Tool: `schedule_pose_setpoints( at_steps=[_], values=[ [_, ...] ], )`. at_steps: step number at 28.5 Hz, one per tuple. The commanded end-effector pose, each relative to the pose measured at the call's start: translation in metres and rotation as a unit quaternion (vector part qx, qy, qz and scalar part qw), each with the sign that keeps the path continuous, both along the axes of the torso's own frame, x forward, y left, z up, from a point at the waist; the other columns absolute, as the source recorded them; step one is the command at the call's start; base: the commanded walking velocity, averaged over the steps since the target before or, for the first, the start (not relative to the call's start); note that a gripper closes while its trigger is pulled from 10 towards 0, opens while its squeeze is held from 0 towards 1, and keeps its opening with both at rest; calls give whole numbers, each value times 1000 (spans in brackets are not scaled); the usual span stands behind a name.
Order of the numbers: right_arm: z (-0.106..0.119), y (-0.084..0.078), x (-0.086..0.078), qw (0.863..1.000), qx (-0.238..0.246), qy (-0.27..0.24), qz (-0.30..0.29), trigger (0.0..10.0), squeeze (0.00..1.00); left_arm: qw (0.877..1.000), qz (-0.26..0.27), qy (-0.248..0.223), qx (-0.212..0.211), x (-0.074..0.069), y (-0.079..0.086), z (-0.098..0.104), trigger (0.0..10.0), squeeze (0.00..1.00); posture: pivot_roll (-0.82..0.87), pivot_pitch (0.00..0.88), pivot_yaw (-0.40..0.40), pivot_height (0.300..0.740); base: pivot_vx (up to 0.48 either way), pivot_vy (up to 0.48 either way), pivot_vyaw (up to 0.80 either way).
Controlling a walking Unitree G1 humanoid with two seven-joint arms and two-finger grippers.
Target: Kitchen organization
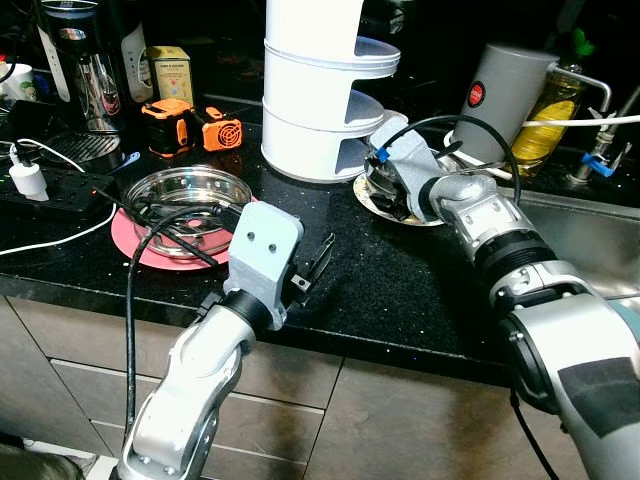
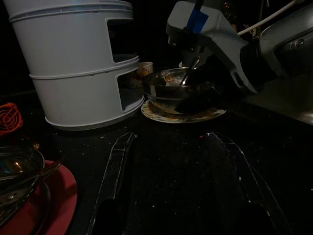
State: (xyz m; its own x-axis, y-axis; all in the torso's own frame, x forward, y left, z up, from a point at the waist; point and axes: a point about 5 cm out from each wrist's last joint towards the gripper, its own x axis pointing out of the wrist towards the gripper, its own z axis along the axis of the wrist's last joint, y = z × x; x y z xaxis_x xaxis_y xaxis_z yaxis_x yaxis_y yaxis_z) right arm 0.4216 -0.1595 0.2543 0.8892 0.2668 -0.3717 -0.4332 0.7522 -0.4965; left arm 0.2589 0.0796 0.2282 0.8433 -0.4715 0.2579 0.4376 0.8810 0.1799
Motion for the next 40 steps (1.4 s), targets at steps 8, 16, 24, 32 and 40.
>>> schedule_pose_setpoints(
  at_steps=[8,16,24,32,40],
  values=[
    [8,-3,1,1000,-9,5,-6,10000,0,1000,-7,-5,2,-1,-3,3,10000,0,51,0,-130,740,0,0,0],
    [7,6,1,998,-52,20,6,10000,0,1000,-8,-5,-3,-4,-5,5,10000,0,50,0,-141,740,0,0,0],
    [15,10,3,998,-65,-2,4,10000,0,1000,-4,-3,-9,-9,-4,7,10000,0,63,0,-156,740,0,0,0],
    [26,10,4,998,-54,-22,-2,10000,0,1000,7,4,-16,-16,0,8,10000,0,71,0,-165,740,0,0,0],
    [23,5,4,998,-60,-2,-13,10000,0,1000,10,14,-20,-22,0,8,10000,0,69,0,-167,740,0,0,0]
  ],
)
